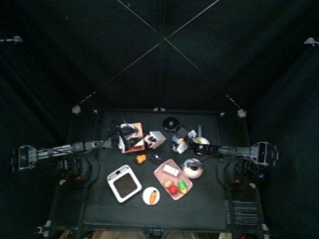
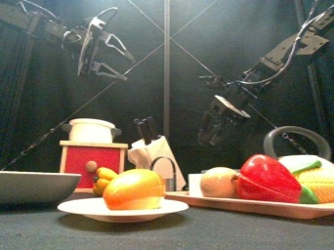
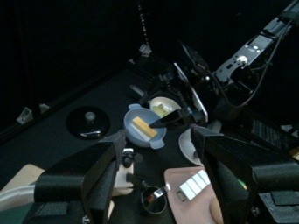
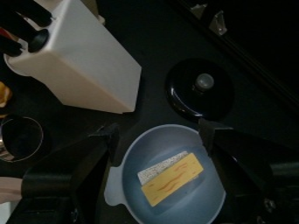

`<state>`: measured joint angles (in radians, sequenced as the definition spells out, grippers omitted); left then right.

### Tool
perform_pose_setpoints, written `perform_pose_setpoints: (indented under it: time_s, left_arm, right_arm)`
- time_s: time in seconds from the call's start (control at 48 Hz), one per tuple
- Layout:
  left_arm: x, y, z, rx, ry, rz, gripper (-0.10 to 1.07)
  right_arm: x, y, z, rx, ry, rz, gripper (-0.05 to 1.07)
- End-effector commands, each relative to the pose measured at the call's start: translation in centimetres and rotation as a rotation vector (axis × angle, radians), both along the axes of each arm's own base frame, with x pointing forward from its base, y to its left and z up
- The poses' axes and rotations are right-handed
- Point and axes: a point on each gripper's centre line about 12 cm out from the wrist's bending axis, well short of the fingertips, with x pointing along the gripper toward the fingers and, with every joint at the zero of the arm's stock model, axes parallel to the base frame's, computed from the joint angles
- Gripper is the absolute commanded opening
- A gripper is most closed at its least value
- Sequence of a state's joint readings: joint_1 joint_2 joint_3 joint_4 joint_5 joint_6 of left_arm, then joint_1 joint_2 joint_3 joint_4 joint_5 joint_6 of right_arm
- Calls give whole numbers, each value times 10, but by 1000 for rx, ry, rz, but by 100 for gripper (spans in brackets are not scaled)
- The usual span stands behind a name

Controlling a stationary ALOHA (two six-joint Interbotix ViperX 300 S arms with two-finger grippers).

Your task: Grab cleaver

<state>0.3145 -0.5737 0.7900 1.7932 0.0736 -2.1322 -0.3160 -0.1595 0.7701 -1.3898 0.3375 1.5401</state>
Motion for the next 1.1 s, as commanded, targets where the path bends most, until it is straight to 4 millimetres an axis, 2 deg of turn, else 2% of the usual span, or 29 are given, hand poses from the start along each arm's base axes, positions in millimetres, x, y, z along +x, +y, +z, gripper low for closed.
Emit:
perform_pose_setpoints:
  time_s: [0.0,0.167,0.438,0.625,0.792,1.083]
  left_arm:
    - [5,1,18,23,-35,-11,95]
    - [14,-3,18,15,-20,-73,95]
    - [21,-10,5,-29,19,-139,95]
    - [21,-12,4,-45,17,-151,95]
    - [23,-24,-3,63,72,-216,95]
    - [32,-53,16,198,57,-316,95]
  right_arm:
    - [6,-4,16,-24,-37,-4,101]
    - [7,-4,28,23,-95,-46,101]
    - [7,-2,28,58,-110,-63,101]
    - [8,0,28,63,-113,-56,101]
    - [8,0,27,62,-111,-55,101]
    - [8,0,28,62,-112,-55,101]
